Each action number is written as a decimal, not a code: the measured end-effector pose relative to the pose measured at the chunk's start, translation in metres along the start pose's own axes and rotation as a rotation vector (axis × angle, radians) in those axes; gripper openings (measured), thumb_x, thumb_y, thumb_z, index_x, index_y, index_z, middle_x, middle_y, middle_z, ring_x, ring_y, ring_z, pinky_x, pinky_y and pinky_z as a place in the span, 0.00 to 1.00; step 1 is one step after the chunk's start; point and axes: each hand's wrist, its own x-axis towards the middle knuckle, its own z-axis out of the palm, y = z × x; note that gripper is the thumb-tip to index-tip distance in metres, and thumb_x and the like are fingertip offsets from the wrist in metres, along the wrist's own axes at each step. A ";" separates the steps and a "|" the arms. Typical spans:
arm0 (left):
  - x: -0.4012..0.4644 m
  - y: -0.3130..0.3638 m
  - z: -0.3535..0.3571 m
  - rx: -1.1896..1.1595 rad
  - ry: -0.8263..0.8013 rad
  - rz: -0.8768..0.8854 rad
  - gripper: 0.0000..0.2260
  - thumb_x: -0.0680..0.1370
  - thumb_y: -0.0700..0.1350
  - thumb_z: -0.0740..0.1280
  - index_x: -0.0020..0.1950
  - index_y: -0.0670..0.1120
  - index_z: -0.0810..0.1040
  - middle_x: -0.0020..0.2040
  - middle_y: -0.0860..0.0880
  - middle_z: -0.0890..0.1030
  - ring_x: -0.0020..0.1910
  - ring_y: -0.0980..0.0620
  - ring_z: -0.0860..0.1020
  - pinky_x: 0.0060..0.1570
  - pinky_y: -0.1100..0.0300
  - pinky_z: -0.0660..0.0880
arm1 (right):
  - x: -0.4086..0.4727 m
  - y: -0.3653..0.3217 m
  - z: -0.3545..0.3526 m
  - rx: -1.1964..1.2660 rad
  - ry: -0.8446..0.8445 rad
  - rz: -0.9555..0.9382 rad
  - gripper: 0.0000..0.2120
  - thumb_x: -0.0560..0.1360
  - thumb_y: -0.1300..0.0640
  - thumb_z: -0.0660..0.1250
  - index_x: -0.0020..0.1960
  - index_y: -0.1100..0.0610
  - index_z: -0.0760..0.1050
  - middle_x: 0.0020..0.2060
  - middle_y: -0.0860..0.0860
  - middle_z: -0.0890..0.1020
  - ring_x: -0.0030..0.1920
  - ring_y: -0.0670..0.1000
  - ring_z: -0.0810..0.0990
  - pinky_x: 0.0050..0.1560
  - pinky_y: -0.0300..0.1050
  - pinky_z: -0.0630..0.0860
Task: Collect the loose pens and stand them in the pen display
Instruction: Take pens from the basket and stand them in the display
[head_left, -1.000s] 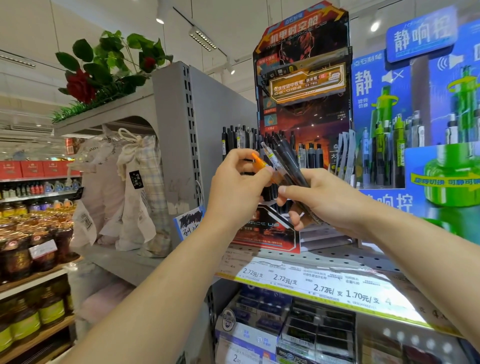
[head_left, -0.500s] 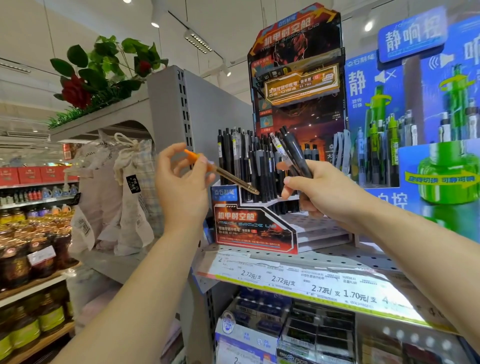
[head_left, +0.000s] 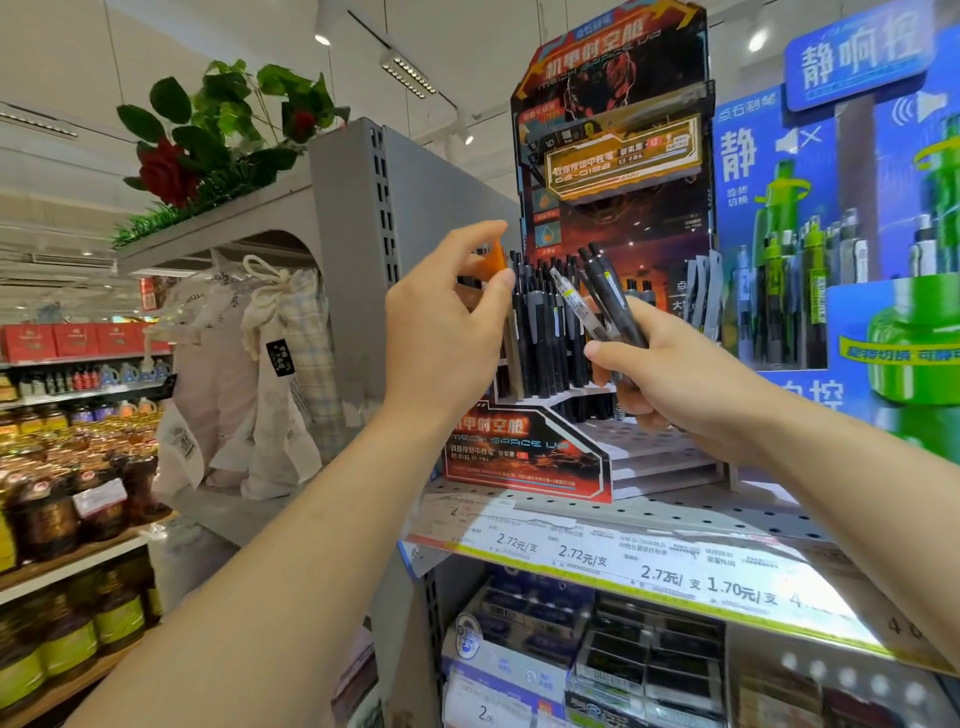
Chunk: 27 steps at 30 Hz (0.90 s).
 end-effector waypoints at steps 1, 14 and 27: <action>-0.001 0.001 0.001 0.015 -0.007 0.007 0.14 0.79 0.43 0.69 0.64 0.54 0.80 0.43 0.61 0.80 0.37 0.63 0.79 0.39 0.75 0.71 | 0.000 0.000 0.000 0.004 -0.003 0.000 0.04 0.83 0.55 0.64 0.52 0.46 0.74 0.33 0.48 0.76 0.26 0.48 0.63 0.26 0.43 0.61; -0.007 -0.025 0.010 0.358 -0.360 -0.161 0.25 0.76 0.48 0.62 0.73 0.63 0.66 0.30 0.54 0.78 0.30 0.56 0.77 0.35 0.53 0.80 | 0.003 0.000 0.001 0.011 0.045 0.002 0.11 0.84 0.58 0.61 0.58 0.42 0.75 0.38 0.50 0.77 0.27 0.46 0.70 0.25 0.39 0.65; -0.015 -0.023 0.010 0.256 -0.352 -0.188 0.27 0.77 0.49 0.63 0.76 0.60 0.64 0.34 0.55 0.77 0.35 0.56 0.77 0.36 0.58 0.73 | -0.002 -0.006 0.005 -0.067 0.037 0.037 0.08 0.83 0.57 0.62 0.52 0.58 0.79 0.38 0.52 0.79 0.29 0.48 0.73 0.27 0.40 0.69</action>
